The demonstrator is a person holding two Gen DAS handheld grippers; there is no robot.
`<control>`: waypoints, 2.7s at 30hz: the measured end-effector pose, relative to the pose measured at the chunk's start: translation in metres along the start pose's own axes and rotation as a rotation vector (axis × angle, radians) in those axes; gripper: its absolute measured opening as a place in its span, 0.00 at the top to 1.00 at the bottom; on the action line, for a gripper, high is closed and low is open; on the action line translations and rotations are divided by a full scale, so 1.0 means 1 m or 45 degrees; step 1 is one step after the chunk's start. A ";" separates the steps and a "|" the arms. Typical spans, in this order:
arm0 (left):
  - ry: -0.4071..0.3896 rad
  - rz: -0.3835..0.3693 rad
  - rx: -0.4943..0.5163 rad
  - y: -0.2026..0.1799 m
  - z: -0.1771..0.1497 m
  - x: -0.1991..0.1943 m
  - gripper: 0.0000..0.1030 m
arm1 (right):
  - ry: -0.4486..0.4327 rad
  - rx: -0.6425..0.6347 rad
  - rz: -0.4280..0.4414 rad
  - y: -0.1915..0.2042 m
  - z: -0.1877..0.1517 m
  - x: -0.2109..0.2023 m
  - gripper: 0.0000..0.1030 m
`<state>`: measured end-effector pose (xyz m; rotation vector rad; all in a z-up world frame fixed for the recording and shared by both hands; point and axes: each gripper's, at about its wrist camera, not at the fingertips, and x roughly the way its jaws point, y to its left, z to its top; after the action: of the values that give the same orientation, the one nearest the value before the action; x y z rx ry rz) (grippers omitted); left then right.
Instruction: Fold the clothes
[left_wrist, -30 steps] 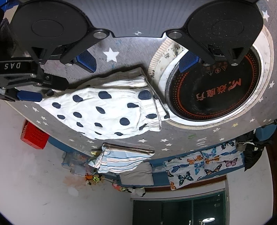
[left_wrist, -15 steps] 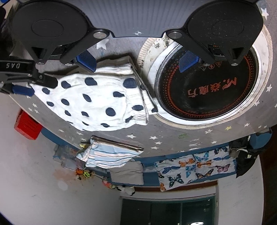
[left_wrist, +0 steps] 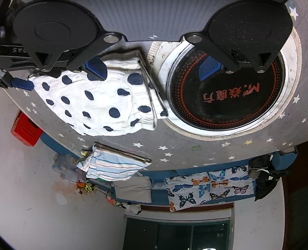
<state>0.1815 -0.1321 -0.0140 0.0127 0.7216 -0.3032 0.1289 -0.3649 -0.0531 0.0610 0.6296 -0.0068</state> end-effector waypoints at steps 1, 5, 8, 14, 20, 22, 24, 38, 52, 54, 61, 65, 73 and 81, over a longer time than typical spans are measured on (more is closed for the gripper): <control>0.001 0.009 -0.003 0.000 0.001 0.002 0.00 | -0.017 0.008 0.001 0.000 0.002 -0.002 0.00; 0.017 0.059 -0.007 0.002 0.001 0.015 0.00 | -0.069 0.037 0.012 -0.001 0.011 -0.004 0.00; 0.039 0.080 -0.003 0.003 -0.002 0.023 0.00 | -0.053 0.033 0.015 0.000 0.015 0.006 0.00; 0.053 0.076 0.018 0.003 -0.009 0.028 0.00 | 0.018 -0.016 0.001 0.002 0.009 0.024 0.00; 0.056 0.076 0.023 0.003 -0.009 0.029 0.00 | 0.008 -0.034 0.001 0.004 0.008 0.019 0.00; 0.056 0.073 0.024 0.004 -0.010 0.029 0.00 | 0.010 -0.036 0.001 0.005 0.007 0.016 0.00; 0.054 0.070 0.021 0.005 -0.010 0.027 0.00 | 0.006 -0.043 0.012 0.008 0.006 0.012 0.00; 0.048 0.036 0.036 0.003 -0.018 0.009 0.00 | 0.018 -0.166 0.149 0.043 -0.004 -0.012 0.00; 0.065 -0.002 0.074 -0.002 -0.033 -0.003 0.00 | 0.038 -0.114 0.151 0.040 -0.017 -0.018 0.00; 0.072 0.003 0.076 -0.002 -0.034 -0.003 0.00 | 0.041 -0.119 0.152 0.041 -0.017 -0.018 0.00; 0.082 0.004 0.084 -0.002 -0.034 -0.002 0.00 | 0.044 -0.120 0.159 0.044 -0.016 -0.016 0.00; 0.086 -0.002 0.090 -0.004 -0.035 -0.003 0.00 | 0.046 -0.123 0.158 0.045 -0.015 -0.015 0.00; 0.081 -0.001 0.096 -0.006 -0.036 -0.004 0.00 | 0.049 -0.111 0.152 0.045 -0.015 -0.015 0.00; 0.080 0.002 0.102 -0.008 -0.037 -0.004 0.00 | 0.060 -0.093 0.143 0.043 -0.017 -0.013 0.00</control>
<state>0.1527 -0.1341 -0.0390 0.0991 0.7715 -0.3309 0.1093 -0.3214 -0.0567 0.0257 0.6721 0.1261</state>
